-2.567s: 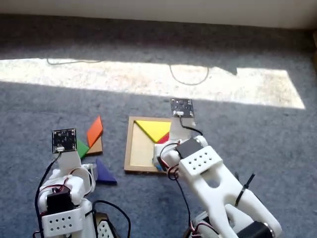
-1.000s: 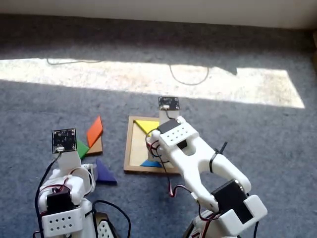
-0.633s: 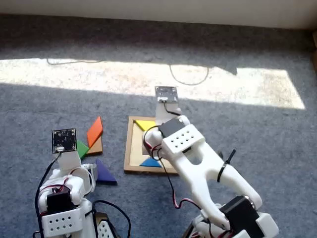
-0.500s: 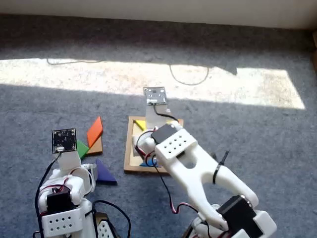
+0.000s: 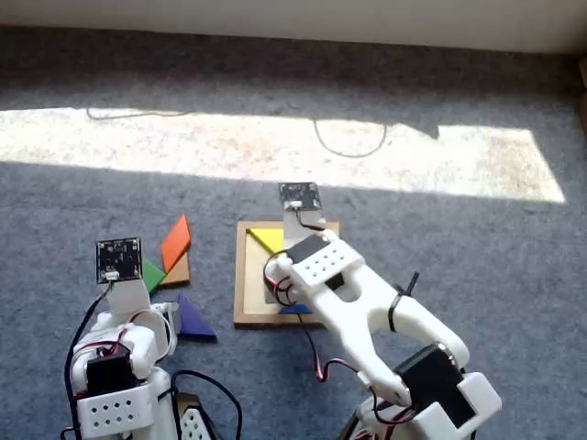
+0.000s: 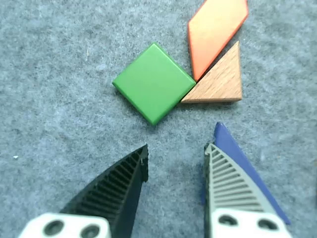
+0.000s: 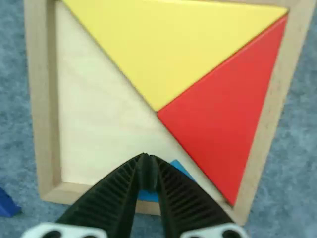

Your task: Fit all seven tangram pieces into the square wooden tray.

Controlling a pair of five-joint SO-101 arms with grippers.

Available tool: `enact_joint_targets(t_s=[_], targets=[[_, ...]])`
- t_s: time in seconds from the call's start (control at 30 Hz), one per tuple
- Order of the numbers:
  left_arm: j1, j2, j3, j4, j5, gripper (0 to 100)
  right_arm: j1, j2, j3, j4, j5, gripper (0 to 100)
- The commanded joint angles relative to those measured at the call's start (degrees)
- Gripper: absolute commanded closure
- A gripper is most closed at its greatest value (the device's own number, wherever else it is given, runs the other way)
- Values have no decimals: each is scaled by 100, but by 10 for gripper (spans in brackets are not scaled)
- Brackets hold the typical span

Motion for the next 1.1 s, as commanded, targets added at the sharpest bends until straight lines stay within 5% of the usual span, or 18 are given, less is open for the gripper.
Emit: enact_joint_targets(t_s=[0.0, 0.2, 0.67, 0.93, 1.07], targets=[[-48, -286, 110, 44, 18, 815, 681, 4, 154, 620, 1055, 995], [-48, -286, 110, 44, 18, 815, 1130, -532, -110, 1051, 1741, 995], [-48, -286, 110, 44, 18, 815, 831, -3741, 321, 1613, 1793, 995], [-48, -286, 110, 44, 18, 815, -576, -3486, 1921, 1182, 1705, 995], [-48, -286, 110, 44, 18, 815, -1165, -3310, 2378, 321, 1064, 995]])
